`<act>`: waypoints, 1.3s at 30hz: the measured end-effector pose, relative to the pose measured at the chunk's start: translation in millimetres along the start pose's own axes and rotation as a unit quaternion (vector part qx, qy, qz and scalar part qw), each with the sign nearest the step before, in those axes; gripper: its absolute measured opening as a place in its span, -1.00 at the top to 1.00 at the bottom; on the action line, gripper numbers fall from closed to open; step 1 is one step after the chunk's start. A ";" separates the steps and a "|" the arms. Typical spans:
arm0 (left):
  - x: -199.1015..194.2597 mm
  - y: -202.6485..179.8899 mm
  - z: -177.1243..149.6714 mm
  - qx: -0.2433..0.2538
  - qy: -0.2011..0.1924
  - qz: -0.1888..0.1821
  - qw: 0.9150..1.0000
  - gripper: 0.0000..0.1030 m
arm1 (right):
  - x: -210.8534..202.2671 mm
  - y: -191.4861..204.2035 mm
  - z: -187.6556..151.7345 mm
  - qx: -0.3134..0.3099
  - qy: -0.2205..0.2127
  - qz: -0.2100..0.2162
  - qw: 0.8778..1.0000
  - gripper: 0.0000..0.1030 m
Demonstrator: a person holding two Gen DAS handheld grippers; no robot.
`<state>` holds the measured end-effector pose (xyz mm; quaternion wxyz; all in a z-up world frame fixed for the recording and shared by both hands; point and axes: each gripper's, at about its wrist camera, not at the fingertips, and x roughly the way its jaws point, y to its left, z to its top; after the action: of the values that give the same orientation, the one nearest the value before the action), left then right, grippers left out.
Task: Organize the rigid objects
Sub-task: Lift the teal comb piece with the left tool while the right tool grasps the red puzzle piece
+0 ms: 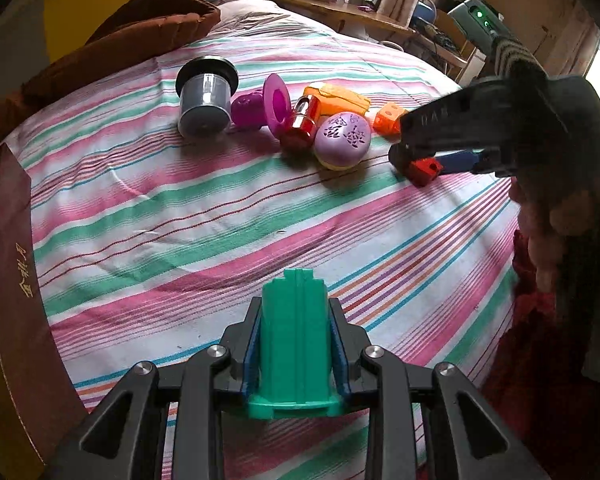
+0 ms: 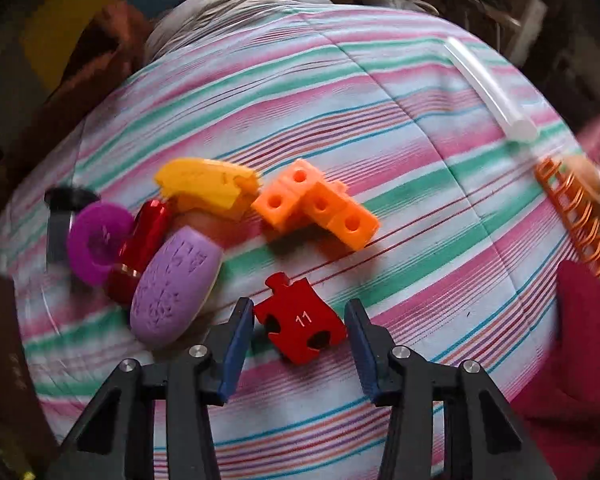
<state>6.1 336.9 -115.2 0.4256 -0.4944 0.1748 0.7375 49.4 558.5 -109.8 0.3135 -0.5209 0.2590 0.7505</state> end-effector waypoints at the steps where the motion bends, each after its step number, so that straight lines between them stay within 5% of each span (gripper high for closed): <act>1: -0.3 1.3 -1.2 0.000 -0.001 -0.002 1.000 0.43 | 0.4 1.0 -0.7 -0.005 0.000 -0.004 1.000 0.08; 11: -8.8 -6.6 -5.1 0.009 -0.011 0.012 1.000 0.43 | 11.3 12.0 -0.7 -0.035 -0.006 -0.027 0.999 0.02; 22: -89.4 0.5 -24.4 -0.003 -0.097 0.019 0.995 0.43 | 11.5 29.7 -8.4 -0.077 -0.026 -0.053 0.995 0.08; 31: -164.6 94.0 -63.7 -0.113 -0.145 0.084 0.979 0.43 | 4.1 35.6 -17.1 -0.099 -0.038 -0.069 0.992 0.11; 39: -183.4 189.3 -117.8 -0.228 -0.128 0.153 0.953 0.43 | -1.7 43.0 -20.0 -0.112 -0.043 -0.076 0.990 0.11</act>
<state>-49.8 64.5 -38.0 0.2026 -0.4469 0.0194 0.8711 30.4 515.0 -112.0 0.3200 -0.5385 0.1192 0.7704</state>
